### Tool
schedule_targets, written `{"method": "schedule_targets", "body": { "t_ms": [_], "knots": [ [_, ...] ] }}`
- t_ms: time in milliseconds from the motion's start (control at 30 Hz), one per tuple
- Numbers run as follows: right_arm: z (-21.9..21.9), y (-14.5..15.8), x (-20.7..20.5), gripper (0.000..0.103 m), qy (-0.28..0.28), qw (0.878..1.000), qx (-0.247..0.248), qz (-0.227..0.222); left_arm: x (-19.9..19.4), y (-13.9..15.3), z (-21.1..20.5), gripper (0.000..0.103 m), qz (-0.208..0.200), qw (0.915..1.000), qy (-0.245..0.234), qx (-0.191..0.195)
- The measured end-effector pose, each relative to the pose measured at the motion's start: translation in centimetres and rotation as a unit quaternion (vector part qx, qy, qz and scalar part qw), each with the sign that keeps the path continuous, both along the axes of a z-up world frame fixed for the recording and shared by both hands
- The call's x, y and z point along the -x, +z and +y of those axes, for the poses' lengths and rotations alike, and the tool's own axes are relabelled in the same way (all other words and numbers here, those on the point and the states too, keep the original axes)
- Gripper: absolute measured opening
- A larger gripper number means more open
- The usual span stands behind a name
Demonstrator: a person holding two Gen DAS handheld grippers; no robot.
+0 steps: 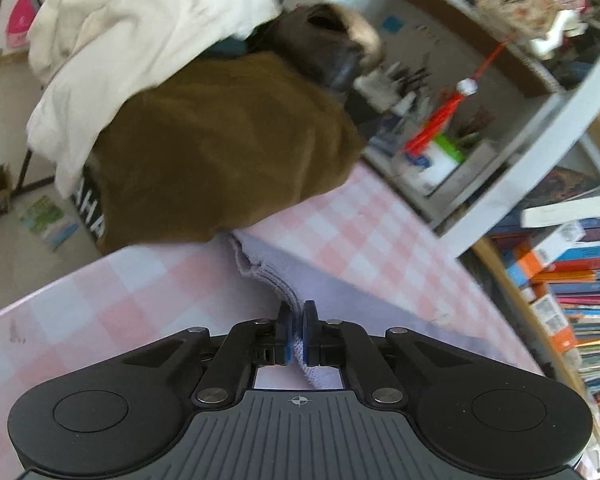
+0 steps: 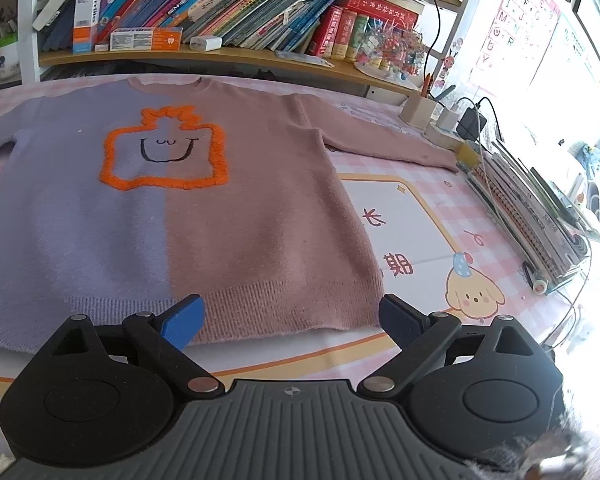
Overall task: Fold clothes
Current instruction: 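Reach the left gripper to the lavender sleeve and close on it, then lift the lavender sleeve with the left gripper, fold it across the body, release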
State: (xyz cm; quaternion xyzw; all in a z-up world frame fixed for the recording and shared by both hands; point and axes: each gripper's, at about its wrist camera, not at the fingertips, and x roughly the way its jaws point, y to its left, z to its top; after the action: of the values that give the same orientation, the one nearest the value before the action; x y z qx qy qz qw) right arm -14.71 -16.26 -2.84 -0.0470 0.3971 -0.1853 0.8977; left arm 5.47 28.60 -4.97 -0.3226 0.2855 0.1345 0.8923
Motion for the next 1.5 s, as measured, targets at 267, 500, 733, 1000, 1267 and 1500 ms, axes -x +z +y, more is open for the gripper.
{"method": "schedule_targets", "body": {
  "t_ms": [267,500,733,1000,1267,1500],
  "knots": [
    [-2.5,0.0,-1.4,0.094,0.039,0.999,-0.01,-0.01,0.2,5.6,-5.4,0.003,-0.082,0.9957,-0.036,-0.023],
    [-7.0,1.0,-3.4,0.092,0.135,0.989,-0.05,-0.027,-1.8,9.2,-16.5,0.003,-0.129,0.9835,-0.116,-0.05],
    [-12.4,1.4,-4.6,0.092,0.21,0.975,-0.062,-0.033,-4.4,9.1,-29.1,0.003,-0.134,0.9679,-0.175,-0.121],
    [-18.1,0.5,-5.1,0.092,0.216,0.972,-0.089,-0.022,-6.0,7.6,-36.9,0.003,-0.102,0.96,-0.187,-0.182],
    [-21.3,-0.1,-5.1,0.092,0.204,0.974,-0.102,-0.019,-6.8,5.0,-42.6,0.003,-0.068,0.9443,-0.242,-0.212],
    [-23.1,-0.4,-4.7,0.092,0.181,0.977,-0.111,-0.016,-5.2,4.5,-44.8,0.009,-0.063,0.9237,-0.305,-0.223]
  ]
}}
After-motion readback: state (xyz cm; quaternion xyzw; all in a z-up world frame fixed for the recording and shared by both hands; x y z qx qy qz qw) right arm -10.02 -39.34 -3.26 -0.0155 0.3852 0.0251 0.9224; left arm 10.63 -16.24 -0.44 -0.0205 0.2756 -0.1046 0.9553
